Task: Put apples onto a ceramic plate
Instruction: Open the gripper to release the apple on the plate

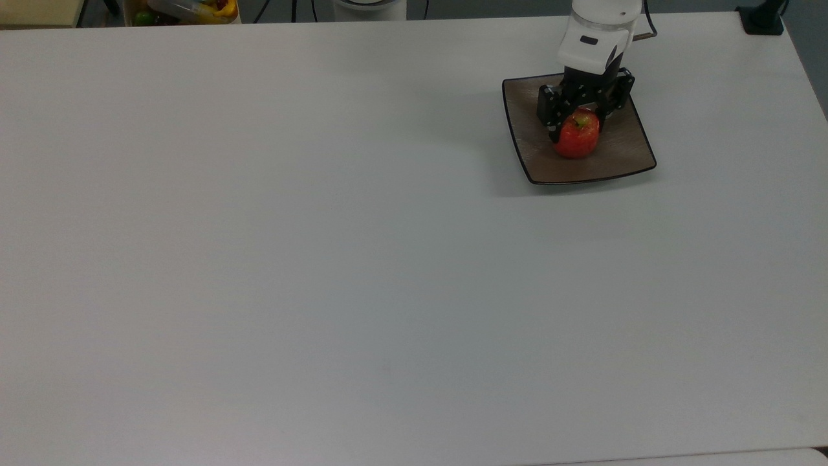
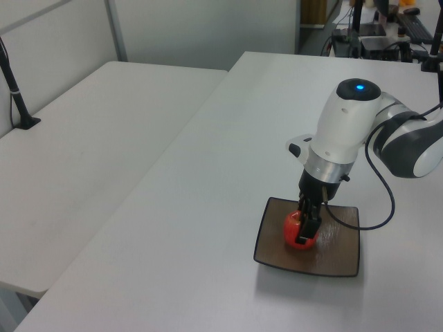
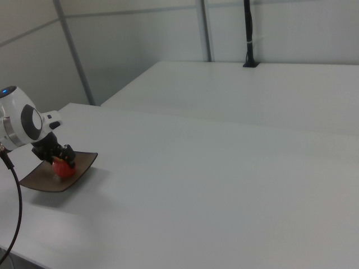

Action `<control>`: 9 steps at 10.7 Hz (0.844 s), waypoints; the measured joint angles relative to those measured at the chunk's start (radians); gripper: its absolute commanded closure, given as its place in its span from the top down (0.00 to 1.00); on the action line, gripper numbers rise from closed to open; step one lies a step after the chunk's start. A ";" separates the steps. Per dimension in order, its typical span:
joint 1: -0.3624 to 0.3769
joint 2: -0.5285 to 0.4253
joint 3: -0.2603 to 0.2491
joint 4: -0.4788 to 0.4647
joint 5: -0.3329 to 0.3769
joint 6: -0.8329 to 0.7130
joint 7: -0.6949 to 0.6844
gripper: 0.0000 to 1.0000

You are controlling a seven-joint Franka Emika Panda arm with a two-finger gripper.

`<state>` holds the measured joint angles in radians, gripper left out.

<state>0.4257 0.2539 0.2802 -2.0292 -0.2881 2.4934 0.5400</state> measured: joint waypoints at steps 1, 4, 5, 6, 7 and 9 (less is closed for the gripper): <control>0.000 0.000 0.000 0.000 0.000 0.000 0.000 0.81; 0.000 0.004 0.000 -0.001 0.000 0.000 0.018 1.00; 0.000 0.004 0.001 -0.001 0.000 0.000 0.040 1.00; 0.000 0.004 0.001 0.002 0.000 0.000 0.070 1.00; 0.001 0.004 0.001 0.009 0.000 -0.009 0.088 1.00; 0.001 0.004 0.014 0.034 0.000 -0.045 0.105 1.00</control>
<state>0.4267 0.2581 0.2946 -1.9955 -0.2885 2.4479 0.6446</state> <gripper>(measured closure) 0.000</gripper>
